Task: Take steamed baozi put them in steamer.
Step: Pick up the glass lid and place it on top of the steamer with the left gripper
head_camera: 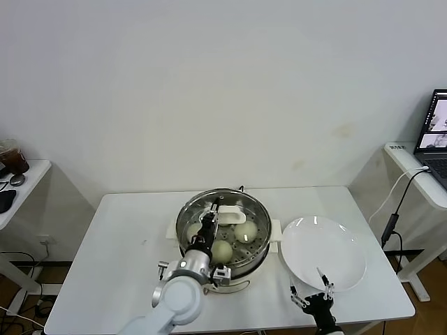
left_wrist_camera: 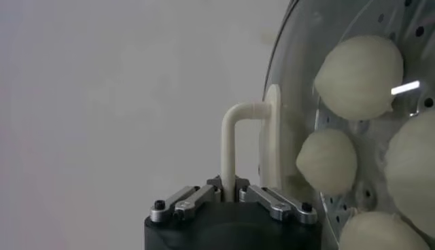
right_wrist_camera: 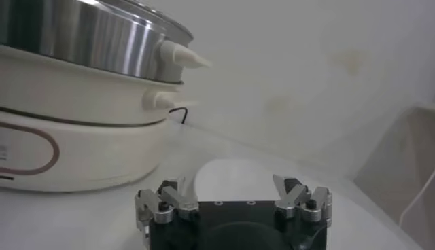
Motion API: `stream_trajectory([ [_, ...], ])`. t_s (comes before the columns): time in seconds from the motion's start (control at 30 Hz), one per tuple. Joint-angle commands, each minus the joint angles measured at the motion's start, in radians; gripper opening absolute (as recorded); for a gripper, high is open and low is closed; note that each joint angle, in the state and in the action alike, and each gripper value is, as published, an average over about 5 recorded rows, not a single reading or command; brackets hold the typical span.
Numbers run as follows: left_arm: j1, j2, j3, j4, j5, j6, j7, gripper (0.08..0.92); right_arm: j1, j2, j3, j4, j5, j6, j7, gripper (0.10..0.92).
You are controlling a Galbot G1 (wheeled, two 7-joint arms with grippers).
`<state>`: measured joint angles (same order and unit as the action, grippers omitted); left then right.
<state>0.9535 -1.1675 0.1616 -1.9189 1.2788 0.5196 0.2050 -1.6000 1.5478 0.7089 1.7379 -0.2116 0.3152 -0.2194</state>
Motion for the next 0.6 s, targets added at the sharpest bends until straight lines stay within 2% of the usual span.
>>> stream_trajectory([
  [0.03,-0.006,-0.004,0.008,0.012,-0.014,0.001,-0.004,0.167,0.0,0.0,0.0,-0.002,-0.005,0.0,-0.002,0.823],
  [0.3,-0.001,-0.011,0.004,0.019,-0.048,0.003,-0.014,0.167,-0.001,0.0,-0.001,-0.004,-0.011,0.001,-0.005,0.823],
  [0.47,0.027,-0.012,-0.007,-0.016,-0.122,0.012,-0.053,0.172,-0.001,-0.001,-0.002,-0.004,-0.013,0.0,-0.005,0.823],
  [0.6,0.086,-0.01,-0.028,-0.057,-0.195,-0.027,-0.135,0.248,0.0,-0.002,-0.005,-0.006,-0.015,0.0,-0.006,0.823],
])
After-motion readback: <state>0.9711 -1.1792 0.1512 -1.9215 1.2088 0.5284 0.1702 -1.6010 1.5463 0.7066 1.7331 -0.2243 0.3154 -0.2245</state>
